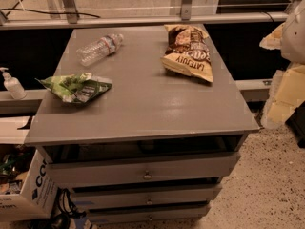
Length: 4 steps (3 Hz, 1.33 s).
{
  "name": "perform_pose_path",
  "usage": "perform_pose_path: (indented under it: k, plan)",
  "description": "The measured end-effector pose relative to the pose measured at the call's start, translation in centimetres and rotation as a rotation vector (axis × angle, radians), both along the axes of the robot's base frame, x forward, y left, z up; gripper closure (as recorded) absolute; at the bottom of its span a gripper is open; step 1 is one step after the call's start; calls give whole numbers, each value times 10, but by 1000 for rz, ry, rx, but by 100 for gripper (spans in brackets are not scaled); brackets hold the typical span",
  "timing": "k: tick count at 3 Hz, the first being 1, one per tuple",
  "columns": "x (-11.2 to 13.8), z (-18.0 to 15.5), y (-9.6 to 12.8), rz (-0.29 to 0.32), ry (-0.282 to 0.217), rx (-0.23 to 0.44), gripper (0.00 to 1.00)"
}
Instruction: Pick brown chip bag
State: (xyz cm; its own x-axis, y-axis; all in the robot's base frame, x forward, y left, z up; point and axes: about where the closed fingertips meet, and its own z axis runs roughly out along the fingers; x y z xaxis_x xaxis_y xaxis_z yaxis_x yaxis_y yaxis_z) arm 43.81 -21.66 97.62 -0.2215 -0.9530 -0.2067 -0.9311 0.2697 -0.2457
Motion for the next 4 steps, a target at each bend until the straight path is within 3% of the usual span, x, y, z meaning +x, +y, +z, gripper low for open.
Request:
perform_pose_path:
  k: [1,2,4]
  plan:
    - [0,2,0,-3,-12,4,0]
    - [12,5,4,3,-76,33,0]
    - [98,-2,23,-4,-251,101,0]
